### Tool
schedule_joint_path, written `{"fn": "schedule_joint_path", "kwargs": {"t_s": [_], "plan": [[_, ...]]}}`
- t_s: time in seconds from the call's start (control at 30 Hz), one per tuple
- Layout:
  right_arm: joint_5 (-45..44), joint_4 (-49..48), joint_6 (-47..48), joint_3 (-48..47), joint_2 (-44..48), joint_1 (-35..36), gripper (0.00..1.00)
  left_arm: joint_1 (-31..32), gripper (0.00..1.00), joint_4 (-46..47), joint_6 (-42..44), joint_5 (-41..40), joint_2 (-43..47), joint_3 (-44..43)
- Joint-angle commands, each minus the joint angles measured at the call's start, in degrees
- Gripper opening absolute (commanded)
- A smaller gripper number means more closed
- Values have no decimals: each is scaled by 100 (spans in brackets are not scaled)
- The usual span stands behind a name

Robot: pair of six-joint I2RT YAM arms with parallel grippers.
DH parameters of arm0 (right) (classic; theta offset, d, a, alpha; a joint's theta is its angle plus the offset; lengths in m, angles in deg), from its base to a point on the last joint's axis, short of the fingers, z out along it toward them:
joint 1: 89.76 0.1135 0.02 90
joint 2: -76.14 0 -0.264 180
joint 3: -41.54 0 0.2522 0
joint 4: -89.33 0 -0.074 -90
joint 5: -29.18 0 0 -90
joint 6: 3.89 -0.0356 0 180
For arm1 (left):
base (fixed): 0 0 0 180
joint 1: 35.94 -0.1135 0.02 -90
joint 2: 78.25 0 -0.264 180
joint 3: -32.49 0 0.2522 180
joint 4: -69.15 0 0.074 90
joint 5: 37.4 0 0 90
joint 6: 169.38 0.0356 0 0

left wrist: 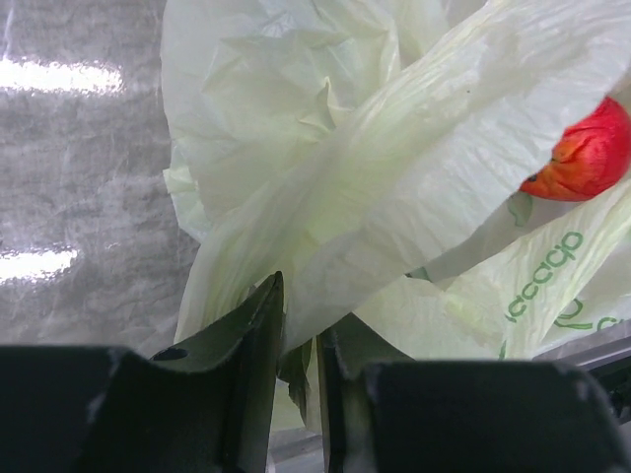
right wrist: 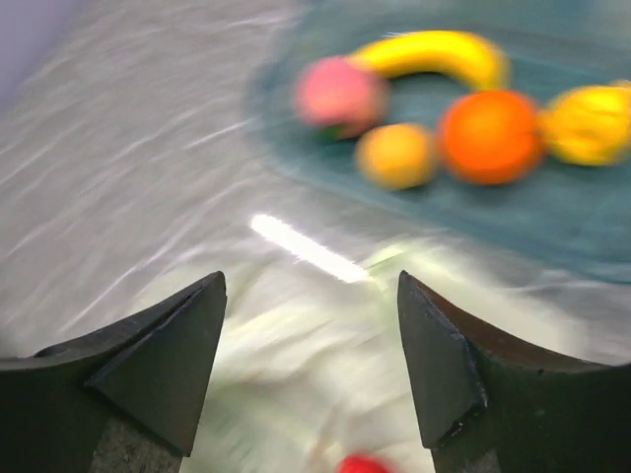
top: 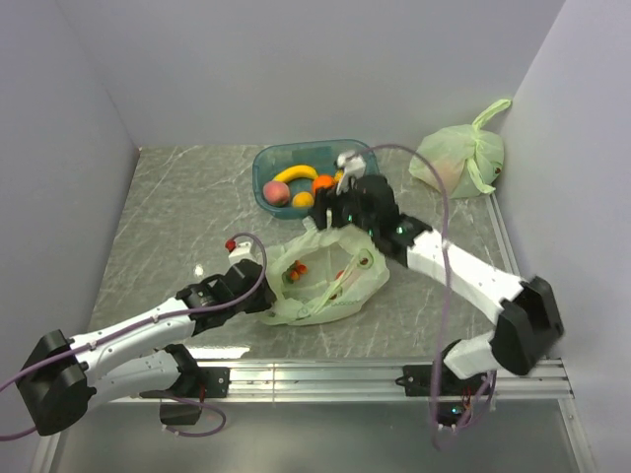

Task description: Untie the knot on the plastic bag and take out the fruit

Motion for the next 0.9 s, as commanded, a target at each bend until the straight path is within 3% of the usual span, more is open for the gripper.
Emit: {"fn": "schedule_joint_path", "kwargs": {"t_s": [0.0, 0.13, 0.27, 0.6, 0.87], "plan": [[410, -68, 575, 646, 765, 827, 74, 40, 26, -99, -60, 61, 81, 51], [647, 58, 516, 1314, 1040, 1470, 73, 75, 25, -258, -192, 44, 142, 130], [956, -5, 489, 1694, 663, 1769, 72, 84, 25, -240, -306, 26, 292, 253], [-441, -1216, -309, 1386, -1024, 1813, 75, 163, 25, -241, -350, -18, 503, 306], [-759, -1877, -583, 1000, -1824, 1769, 79, 233, 25, -82, -201, 61, 372, 200]]}}
